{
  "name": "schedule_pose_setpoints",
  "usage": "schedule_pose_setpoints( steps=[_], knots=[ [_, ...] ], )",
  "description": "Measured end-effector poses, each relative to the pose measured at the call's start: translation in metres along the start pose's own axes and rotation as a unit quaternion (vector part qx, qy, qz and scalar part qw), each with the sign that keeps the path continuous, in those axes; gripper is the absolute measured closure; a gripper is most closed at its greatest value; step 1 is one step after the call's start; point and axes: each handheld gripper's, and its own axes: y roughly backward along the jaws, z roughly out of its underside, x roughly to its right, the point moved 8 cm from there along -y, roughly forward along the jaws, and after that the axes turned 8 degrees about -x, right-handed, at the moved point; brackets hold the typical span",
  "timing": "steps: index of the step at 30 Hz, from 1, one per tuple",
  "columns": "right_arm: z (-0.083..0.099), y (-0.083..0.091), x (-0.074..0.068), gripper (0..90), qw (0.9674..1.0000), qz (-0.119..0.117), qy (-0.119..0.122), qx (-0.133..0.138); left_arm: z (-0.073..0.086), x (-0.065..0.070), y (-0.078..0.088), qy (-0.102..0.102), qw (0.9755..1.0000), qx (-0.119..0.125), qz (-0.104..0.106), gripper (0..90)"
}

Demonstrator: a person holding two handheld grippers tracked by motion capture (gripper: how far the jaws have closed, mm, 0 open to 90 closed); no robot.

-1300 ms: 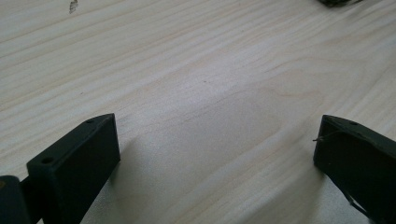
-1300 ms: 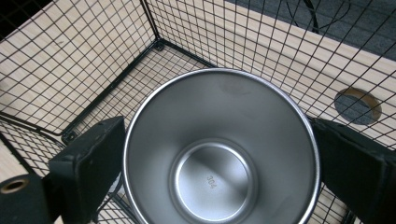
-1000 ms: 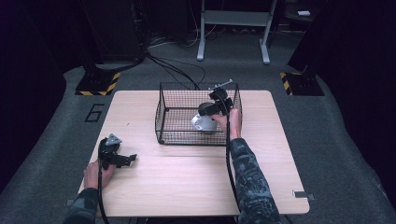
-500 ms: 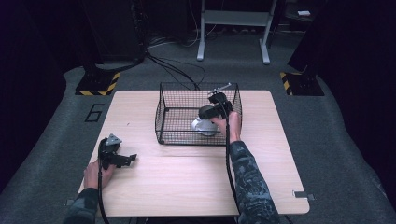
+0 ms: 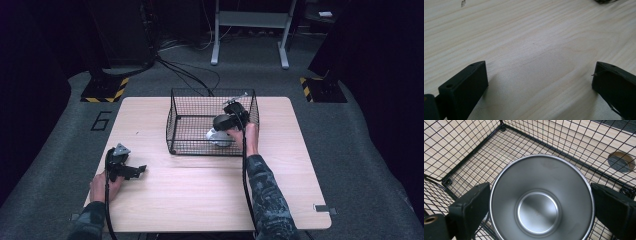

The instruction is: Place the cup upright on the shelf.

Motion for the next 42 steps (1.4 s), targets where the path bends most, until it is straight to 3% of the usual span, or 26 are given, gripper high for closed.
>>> schedule_pose_setpoints(
  steps=[8, 18, 33, 42],
  knots=[
    [0.000, 0.001, 0.001, 5.3, 1.0000, 0.002, 0.000, -0.003, 0.000, 0.000, 0.000, 0.000, 1.0000, 0.000, -0.001, 0.3],
    [-0.001, 0.006, 0.000, 0.0, 0.9996, -0.018, -0.018, 0.015, 0.000, 0.000, 0.000, -0.001, 1.0000, 0.000, -0.001, 0.3],
    [0.002, 0.053, -0.007, 0.0, 0.9980, -0.022, 0.013, 0.058, 0.000, 0.000, 0.000, 0.000, 1.0000, -0.002, -0.001, 0.3],
    [0.015, 0.088, -0.023, 0.0, 0.9954, -0.022, 0.036, 0.086, 0.000, 0.000, 0.000, 0.000, 1.0000, -0.002, -0.001, 0.3]
  ],
)
